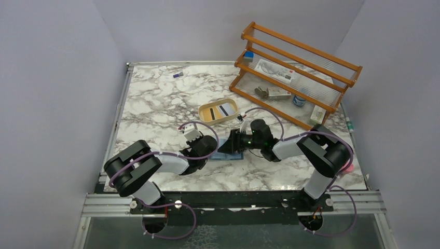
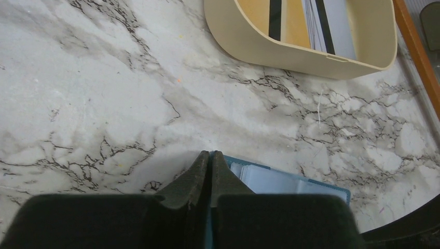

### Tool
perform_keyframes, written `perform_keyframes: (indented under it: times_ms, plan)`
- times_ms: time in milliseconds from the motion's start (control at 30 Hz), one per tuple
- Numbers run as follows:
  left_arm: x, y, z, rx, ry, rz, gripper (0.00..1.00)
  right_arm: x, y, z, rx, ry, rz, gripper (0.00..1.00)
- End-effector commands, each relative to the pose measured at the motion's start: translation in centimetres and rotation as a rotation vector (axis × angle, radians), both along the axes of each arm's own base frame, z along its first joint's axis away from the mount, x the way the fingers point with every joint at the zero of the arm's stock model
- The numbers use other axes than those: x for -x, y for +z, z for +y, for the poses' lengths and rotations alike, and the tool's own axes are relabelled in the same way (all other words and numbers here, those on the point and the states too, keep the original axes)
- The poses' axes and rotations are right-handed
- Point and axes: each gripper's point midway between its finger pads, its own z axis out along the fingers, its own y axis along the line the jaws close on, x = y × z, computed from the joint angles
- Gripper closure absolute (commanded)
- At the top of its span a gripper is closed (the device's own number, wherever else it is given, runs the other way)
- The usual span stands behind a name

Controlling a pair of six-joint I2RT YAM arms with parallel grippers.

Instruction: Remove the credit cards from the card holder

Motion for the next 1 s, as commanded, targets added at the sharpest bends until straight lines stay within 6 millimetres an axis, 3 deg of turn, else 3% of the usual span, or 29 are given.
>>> perform_keyframes:
  times_ms: [0,133,233,400,533,667,767,967]
  plan:
    - [0.7,0.5,-0.9,0.081,-0.054,0.032,0.82,-0.3,-0.6,-0.8,0.057,-0.032,-0.042,0.40]
    - [0.9,0.6,-0.7,0.129,-0.101,0.053,0.48,0.1,-1.6,-1.1,0.052,-0.037,-0.015,0.40]
    - [1.2,0.9,-0.8,0.186,-0.165,0.057,0.29,0.4,-2.2,-1.2,0.040,-0.038,-0.004,0.40]
    - [2.5,0.8,-1.2,0.263,-0.301,0.078,0.14,0.8,-2.5,-1.4,0.032,-0.040,0.006,0.40]
    - [3.9,0.5,-2.0,0.321,-0.415,0.109,0.13,0.9,-2.4,-1.6,0.023,-0.045,0.005,0.40]
    - [6.5,-0.1,-3.5,0.398,-0.577,0.171,0.14,1.2,-1.9,-1.8,-0.016,-0.032,0.002,0.40]
    - [8.6,-0.5,-4.3,0.454,-0.676,0.203,0.22,1.2,-1.8,-2.1,-0.037,-0.029,-0.002,0.40]
    - [11.8,-1.7,-3.8,0.501,-0.734,0.270,0.27,1.2,-1.5,-2.5,-0.051,-0.031,-0.004,0.40]
